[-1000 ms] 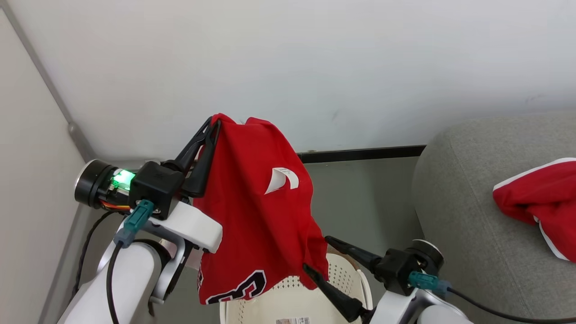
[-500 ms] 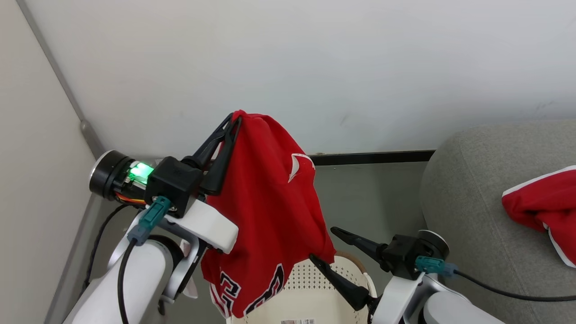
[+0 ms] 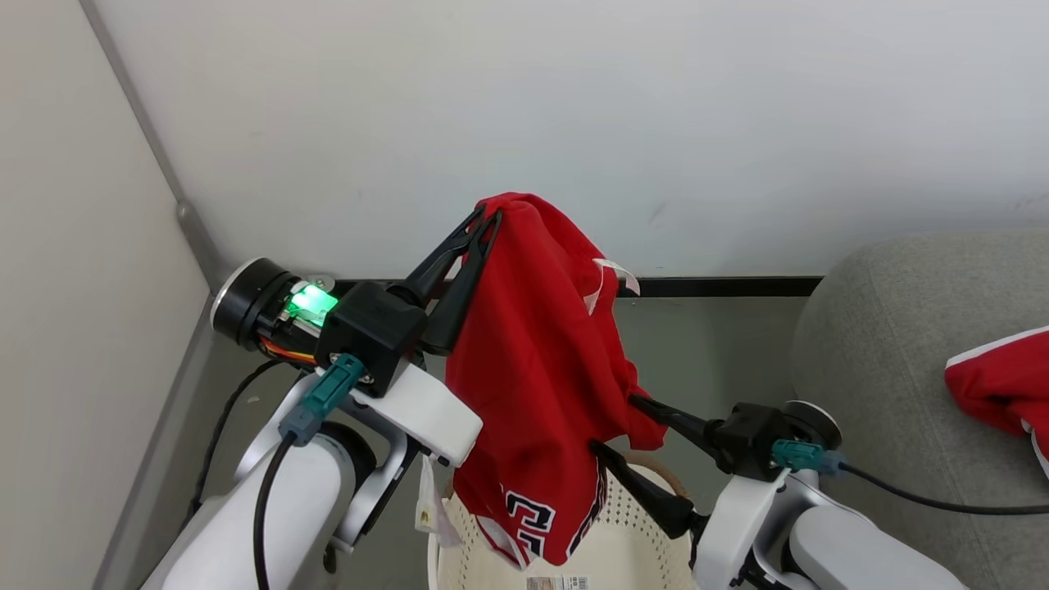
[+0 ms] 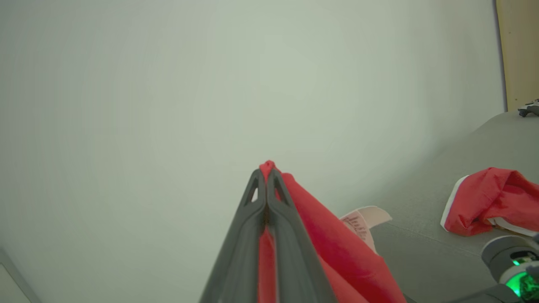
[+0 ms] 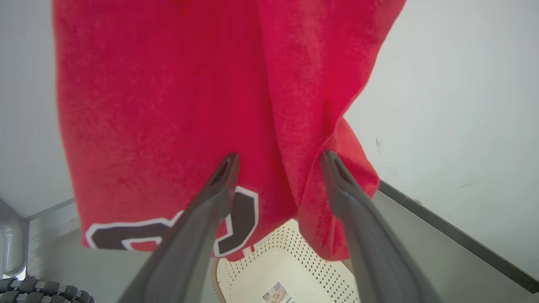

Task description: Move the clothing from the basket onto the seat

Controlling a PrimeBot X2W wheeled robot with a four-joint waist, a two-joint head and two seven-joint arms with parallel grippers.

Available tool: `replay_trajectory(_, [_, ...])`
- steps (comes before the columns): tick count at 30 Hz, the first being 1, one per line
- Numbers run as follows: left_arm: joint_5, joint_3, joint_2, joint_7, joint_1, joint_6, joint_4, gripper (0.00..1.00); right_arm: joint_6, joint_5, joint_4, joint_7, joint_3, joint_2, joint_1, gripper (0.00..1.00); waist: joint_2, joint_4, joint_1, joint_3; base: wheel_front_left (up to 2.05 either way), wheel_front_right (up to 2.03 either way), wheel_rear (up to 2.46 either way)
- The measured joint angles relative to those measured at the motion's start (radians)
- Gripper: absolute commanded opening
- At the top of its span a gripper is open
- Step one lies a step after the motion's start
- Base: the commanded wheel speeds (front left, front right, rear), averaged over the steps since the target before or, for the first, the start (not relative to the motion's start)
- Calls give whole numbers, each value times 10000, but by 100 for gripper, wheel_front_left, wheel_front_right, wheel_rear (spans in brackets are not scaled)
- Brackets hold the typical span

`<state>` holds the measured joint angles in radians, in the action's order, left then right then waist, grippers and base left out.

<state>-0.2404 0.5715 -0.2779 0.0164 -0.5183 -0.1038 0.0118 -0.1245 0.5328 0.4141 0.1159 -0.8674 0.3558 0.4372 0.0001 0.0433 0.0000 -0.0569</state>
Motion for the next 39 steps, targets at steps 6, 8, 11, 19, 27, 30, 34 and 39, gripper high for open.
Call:
replay_trajectory(6, [2,52,50,69,-58,73,36,0,0,161,332,255,286,257,100,100,0,187,0,26,0,0,0])
replay_trajectory(8, [0,92,73,98,-126,75,38,0,0,221,433,311,393,311,179,100,0,241,0,32,0,0,0])
replay_trajectory(11, [2,136,119,100,-213,77,75,0,0,253,558,416,424,313,185,100,0,315,0,42,0,0,0])
replay_trajectory(19, [0,297,267,186,-261,165,84,0,0,784,646,424,-533,-213,217,100,0,506,0,106,0,0,0])
replay_trajectory(27, [-10,341,334,188,-290,173,61,0,0,1005,959,610,-1154,-502,828,31,0,666,0,160,0,0,0])
replay_trajectory(30, [-36,284,301,190,-289,171,-52,0,0,1007,1039,679,-1430,-527,847,0,0,667,0,156,0,0,0])
replay_trajectory(34, [-100,130,253,188,-237,125,-290,0,0,1087,1037,821,-1687,-531,928,0,0,611,0,158,0,0,0])
replay_trajectory(39, [-234,-10,230,182,-64,61,-589,0,0,1266,1039,976,-1659,-347,933,0,0,504,0,156,0,0,0])
